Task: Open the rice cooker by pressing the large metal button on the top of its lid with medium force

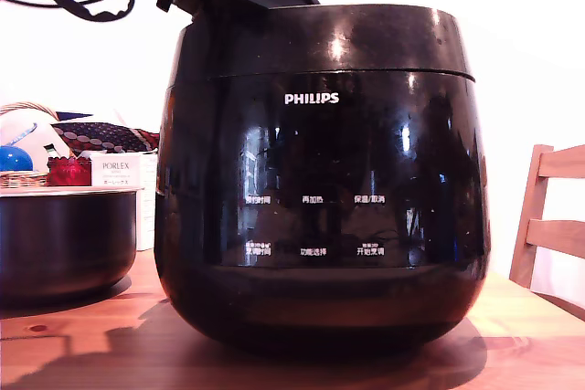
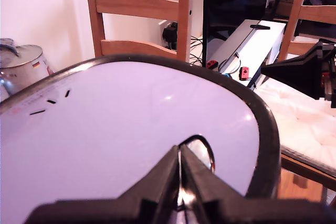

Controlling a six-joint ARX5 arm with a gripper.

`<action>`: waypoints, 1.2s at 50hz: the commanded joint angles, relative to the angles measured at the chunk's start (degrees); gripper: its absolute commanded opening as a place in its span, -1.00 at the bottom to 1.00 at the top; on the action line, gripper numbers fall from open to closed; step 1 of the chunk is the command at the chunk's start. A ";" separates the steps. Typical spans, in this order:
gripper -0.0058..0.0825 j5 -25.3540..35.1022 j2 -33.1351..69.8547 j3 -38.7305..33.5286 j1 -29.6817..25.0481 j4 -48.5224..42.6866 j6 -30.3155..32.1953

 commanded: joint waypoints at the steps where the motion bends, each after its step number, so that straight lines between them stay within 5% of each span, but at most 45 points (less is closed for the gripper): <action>1: -0.92 -0.17 4.37 -5.16 0.15 -6.16 0.72; 16: -0.92 -0.15 4.35 -5.16 0.15 -1.25 0.79; 41: -0.92 -0.17 3.56 -5.16 0.15 19.76 -9.77; 60: -0.92 -2.89 -2.64 -5.16 0.15 17.75 -10.08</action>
